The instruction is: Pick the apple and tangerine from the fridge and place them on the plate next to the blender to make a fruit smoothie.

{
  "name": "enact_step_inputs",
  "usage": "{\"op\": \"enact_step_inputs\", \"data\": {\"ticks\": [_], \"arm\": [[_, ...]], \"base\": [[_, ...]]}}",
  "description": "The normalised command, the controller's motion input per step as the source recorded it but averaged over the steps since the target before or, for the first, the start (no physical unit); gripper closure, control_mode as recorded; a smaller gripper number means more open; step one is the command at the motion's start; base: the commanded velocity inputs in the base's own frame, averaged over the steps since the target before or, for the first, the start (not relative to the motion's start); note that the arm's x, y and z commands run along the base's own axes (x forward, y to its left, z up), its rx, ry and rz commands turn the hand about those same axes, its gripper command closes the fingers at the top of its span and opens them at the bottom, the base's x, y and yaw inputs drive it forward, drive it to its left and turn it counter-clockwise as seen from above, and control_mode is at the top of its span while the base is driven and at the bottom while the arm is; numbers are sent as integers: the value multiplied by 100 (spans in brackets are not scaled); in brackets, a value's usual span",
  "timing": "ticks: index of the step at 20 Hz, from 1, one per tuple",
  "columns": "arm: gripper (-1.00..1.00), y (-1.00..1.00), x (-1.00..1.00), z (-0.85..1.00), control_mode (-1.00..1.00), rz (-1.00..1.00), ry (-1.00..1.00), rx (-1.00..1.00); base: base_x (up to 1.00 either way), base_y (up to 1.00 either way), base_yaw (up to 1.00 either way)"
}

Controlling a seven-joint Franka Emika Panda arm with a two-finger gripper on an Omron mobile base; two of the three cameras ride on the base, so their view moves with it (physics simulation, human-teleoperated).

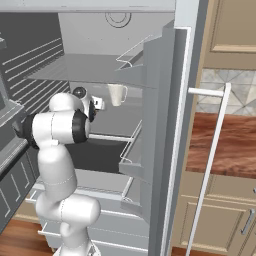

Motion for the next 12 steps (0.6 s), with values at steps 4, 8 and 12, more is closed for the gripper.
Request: {"op": "enact_step_inputs", "data": {"ticks": [4,8,12], "arm": [[100,0,-69,-4,-100,0,-8,0],[100,0,-100,24,-100,-4,-28,2],[100,0,-100,78,-100,-1,-16,0]], "base": [[0,0,0],[0,0,0],[0,0,0]]}}
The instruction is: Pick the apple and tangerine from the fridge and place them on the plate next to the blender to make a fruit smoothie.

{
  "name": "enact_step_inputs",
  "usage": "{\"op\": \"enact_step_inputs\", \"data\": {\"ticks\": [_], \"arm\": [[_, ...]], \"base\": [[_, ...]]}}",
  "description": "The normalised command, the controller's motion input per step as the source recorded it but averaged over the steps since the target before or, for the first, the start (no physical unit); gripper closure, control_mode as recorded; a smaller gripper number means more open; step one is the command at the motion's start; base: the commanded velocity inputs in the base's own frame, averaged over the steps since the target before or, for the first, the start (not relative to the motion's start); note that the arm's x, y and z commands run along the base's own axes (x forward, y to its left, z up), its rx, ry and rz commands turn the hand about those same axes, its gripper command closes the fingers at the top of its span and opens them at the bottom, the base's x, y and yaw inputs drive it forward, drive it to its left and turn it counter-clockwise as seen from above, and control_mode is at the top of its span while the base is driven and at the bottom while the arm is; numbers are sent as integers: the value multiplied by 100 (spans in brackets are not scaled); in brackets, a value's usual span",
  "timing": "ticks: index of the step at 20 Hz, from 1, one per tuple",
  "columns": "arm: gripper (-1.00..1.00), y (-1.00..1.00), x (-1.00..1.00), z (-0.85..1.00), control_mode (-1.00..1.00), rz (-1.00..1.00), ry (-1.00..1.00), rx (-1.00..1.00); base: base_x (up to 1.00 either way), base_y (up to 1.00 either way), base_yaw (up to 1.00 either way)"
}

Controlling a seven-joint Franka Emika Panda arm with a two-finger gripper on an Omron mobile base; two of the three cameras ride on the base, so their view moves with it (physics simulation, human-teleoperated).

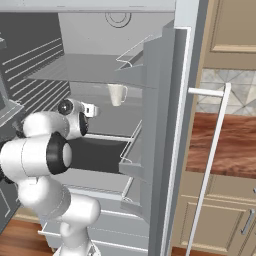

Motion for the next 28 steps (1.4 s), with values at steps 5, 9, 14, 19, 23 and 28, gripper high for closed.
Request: {"op": "enact_step_inputs", "data": {"ticks": [5,9,14,19,23,28], "arm": [[100,0,-100,99,-100,-1,-1,0],[100,0,-100,100,-100,0,4,0],[100,-11,-100,95,-100,-2,17,0],[100,-29,-100,33,-100,-5,15,0],[100,-19,-70,0,-100,-6,1,0],[100,0,0,0,100,0,0,0]], "base": [[0,0,0],[0,0,0],[0,0,0],[0,0,0],[0,0,0],[-30,1,0]]}}
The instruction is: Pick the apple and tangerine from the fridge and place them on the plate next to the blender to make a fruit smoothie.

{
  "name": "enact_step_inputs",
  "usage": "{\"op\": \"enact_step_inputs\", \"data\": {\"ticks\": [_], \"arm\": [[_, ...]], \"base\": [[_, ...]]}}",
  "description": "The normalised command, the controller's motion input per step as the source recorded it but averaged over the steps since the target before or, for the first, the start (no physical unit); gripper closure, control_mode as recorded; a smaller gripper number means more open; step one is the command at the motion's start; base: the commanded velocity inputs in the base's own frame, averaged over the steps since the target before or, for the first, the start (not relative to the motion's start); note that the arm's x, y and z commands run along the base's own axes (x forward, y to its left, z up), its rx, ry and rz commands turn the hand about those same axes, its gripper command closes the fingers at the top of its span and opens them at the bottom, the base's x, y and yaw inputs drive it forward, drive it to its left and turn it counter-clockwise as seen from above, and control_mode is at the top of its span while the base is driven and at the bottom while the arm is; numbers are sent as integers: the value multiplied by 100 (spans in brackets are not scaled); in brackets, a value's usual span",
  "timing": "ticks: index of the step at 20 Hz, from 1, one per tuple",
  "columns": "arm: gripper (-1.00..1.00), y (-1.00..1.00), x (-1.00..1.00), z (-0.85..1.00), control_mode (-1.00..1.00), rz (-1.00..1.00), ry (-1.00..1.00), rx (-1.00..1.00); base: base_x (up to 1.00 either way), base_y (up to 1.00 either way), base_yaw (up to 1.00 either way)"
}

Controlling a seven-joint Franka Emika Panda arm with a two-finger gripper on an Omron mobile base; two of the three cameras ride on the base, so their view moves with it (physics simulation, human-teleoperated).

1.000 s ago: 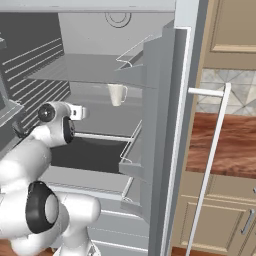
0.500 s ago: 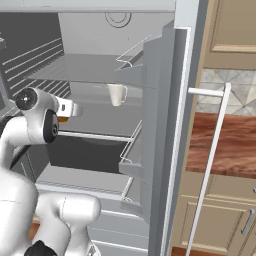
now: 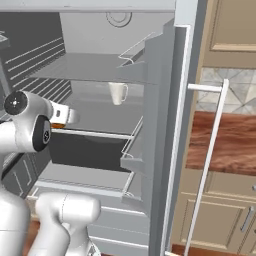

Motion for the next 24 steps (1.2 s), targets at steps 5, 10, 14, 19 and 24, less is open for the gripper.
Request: {"op": "enact_step_inputs", "data": {"ticks": [5,10,14,19,24], "arm": [[100,0,0,0,100,0,0,0],[100,0,0,0,100,0,0,0],[100,0,0,0,100,0,0,0],[100,0,0,0,100,0,0,0],[100,0,0,0,100,0,0,0]], "base": [[-99,9,-4],[-100,1,-47],[-94,8,-75],[-72,17,-85],[-68,13,-86]]}}
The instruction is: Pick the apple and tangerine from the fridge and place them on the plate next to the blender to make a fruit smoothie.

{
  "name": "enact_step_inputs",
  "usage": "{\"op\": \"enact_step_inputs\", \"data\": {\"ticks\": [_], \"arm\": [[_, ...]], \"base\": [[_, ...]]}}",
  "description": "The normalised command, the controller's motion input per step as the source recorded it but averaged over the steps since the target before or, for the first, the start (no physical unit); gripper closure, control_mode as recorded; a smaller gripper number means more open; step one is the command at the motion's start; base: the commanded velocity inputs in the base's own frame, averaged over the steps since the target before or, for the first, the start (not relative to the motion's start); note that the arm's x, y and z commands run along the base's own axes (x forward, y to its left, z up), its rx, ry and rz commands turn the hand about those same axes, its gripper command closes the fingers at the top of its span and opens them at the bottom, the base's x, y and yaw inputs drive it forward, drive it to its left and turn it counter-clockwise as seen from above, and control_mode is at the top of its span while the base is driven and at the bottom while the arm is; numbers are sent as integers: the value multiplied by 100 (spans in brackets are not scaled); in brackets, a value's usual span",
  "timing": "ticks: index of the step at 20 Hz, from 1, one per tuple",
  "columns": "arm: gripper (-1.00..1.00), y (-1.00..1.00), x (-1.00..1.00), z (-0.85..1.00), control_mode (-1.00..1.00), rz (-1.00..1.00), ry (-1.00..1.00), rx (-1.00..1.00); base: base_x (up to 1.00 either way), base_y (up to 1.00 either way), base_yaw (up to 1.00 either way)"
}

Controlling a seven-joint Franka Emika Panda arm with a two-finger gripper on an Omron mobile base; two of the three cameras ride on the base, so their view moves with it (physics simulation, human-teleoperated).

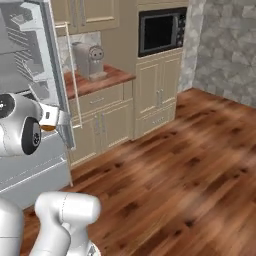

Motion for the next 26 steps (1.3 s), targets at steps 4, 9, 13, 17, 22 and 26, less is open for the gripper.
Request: {"op": "enact_step_inputs", "data": {"ticks": [4,9,13,17,22,26], "arm": [[100,0,0,0,100,0,0,0],[100,0,0,0,100,0,0,0],[100,0,0,0,100,0,0,0],[100,0,0,0,100,0,0,0],[100,0,0,0,100,0,0,0],[100,0,0,0,100,0,0,0]], "base": [[-67,11,-86],[-68,1,-82],[-23,-59,-70],[0,-100,-50],[19,-100,-34],[74,-100,-20]]}}
